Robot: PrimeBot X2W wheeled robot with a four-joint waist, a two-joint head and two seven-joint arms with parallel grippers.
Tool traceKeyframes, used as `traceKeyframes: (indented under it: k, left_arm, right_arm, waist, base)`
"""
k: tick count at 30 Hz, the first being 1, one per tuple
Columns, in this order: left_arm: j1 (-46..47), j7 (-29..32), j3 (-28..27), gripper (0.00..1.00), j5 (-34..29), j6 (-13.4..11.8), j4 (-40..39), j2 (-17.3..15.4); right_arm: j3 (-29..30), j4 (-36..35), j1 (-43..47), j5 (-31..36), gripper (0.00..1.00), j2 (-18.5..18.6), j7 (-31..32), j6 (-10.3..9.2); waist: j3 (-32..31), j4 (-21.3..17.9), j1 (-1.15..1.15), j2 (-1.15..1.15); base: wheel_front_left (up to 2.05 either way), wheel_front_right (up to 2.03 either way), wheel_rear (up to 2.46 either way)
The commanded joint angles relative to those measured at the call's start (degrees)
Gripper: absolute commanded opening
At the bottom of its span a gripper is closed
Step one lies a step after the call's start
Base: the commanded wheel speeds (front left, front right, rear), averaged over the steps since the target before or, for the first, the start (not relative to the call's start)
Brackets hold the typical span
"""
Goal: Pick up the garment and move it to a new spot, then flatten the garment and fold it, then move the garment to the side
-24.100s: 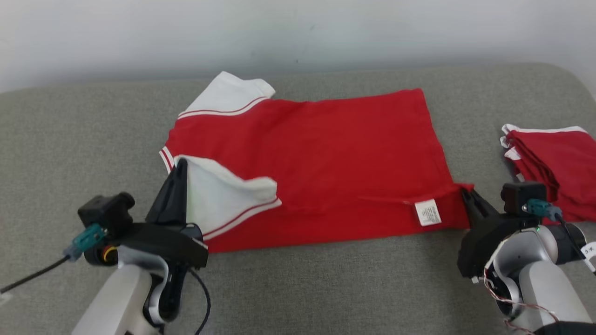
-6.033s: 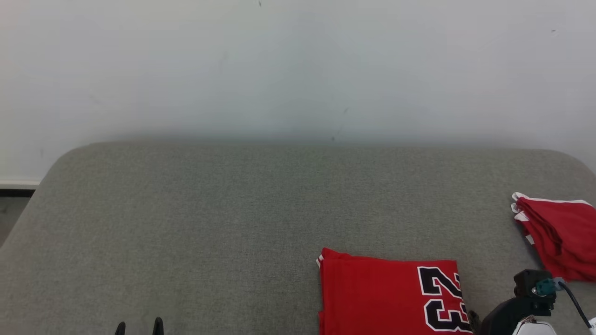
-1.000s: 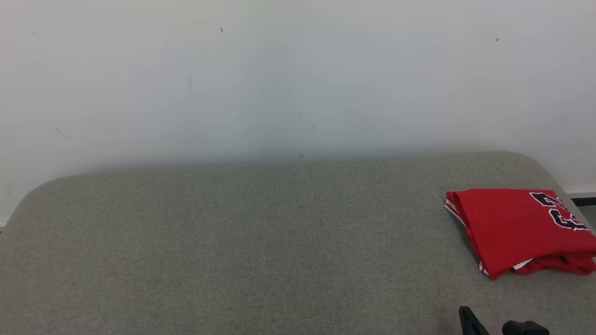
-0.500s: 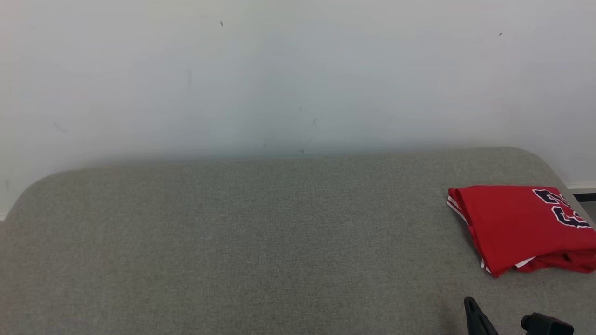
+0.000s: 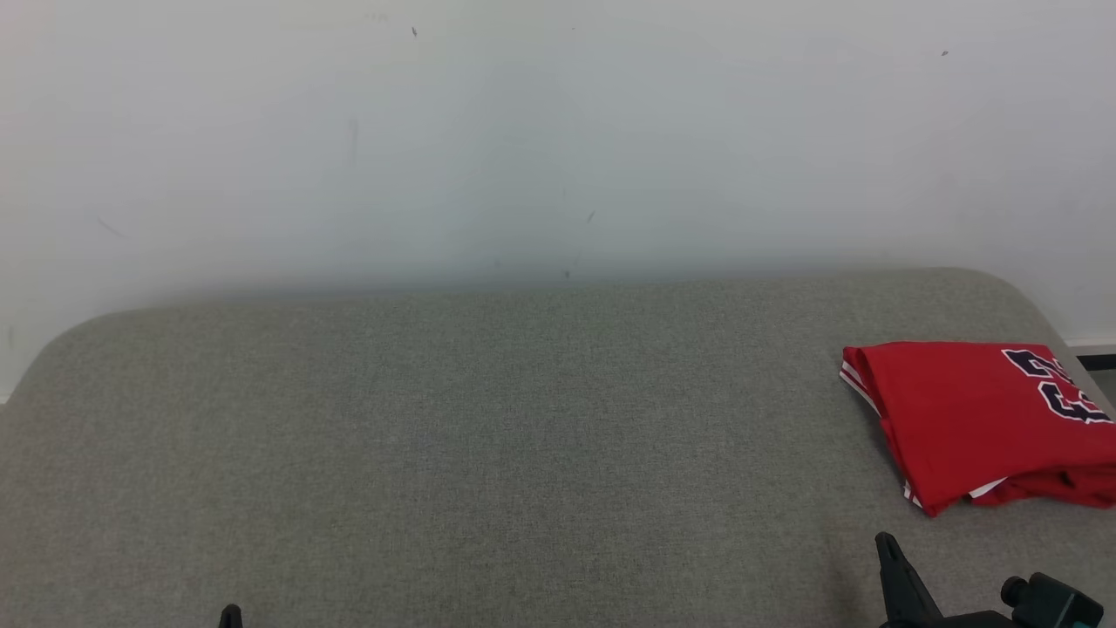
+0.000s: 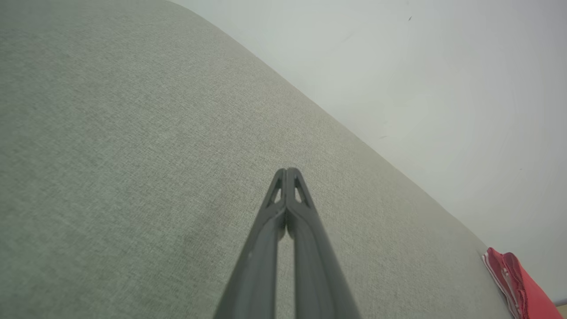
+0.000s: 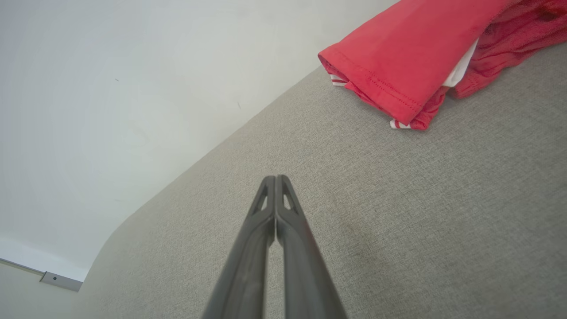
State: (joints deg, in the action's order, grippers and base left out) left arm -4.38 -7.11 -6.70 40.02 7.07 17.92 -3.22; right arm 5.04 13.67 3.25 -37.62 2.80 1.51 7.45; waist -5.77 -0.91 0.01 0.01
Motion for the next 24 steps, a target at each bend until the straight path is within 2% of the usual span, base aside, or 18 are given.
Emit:
traceKeyframes:
  k: [1,24]
  left_arm:
    - [1.67,0.39,0.01,0.0,2.19,0.19,-0.93,-0.15]
    - [5.5,4.78,0.51,0.0,18.79,0.32,-1.41,0.01]
  right_arm:
    - [0.29,-0.84,-1.67,-2.2,0.0,0.1,0.12,0.02]
    - [1.2,-0.68,-4.23,-19.58,0.0,0.1,1.81,0.04]
  waist:
    - [0.09,0.02,-0.01,-0.01]
    - [1.53,0.24,-0.01,-0.01]
  base:
    - [0.0,0.0,0.0]
    - [0.0,0.0,0.0]
